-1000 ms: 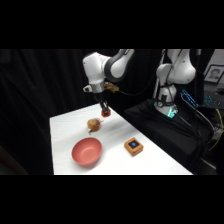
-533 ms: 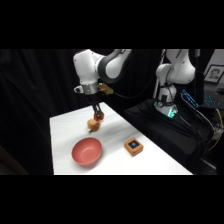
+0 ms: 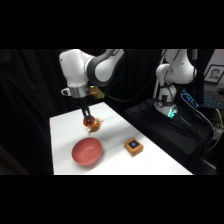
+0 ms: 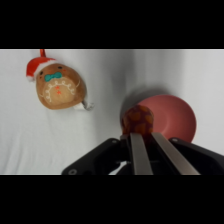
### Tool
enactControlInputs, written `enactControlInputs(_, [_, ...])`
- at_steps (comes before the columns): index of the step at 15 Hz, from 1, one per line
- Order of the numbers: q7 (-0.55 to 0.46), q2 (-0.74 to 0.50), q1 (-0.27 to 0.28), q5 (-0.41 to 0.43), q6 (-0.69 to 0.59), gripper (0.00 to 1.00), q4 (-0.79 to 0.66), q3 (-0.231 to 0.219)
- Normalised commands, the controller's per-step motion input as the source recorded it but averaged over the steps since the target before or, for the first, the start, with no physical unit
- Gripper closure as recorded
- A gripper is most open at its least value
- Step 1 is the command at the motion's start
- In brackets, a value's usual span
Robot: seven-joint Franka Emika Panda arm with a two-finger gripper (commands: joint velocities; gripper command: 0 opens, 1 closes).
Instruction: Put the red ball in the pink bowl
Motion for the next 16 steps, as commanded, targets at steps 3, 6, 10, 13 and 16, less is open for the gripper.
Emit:
enactControlInputs(3, [0.06, 0.29, 0.024, 0.022, -0.12, 0.95, 0.45, 0.047])
enactControlInputs(6, [0.06, 0.27, 0.021, 0.045, -0.07, 0.95, 0.39, 0.041])
enactControlInputs(10, [0.06, 0.24, 0.022, 0.082, -0.02, 0.96, 0.33, 0.042])
enactControlInputs(13, [0.08, 0.25, 0.05, 0.069, 0.01, 0.98, 0.28, 0.031])
enactControlInputs(16, [0.09, 0.26, 0.054, 0.083, 0.04, 0.98, 0.27, 0.026])
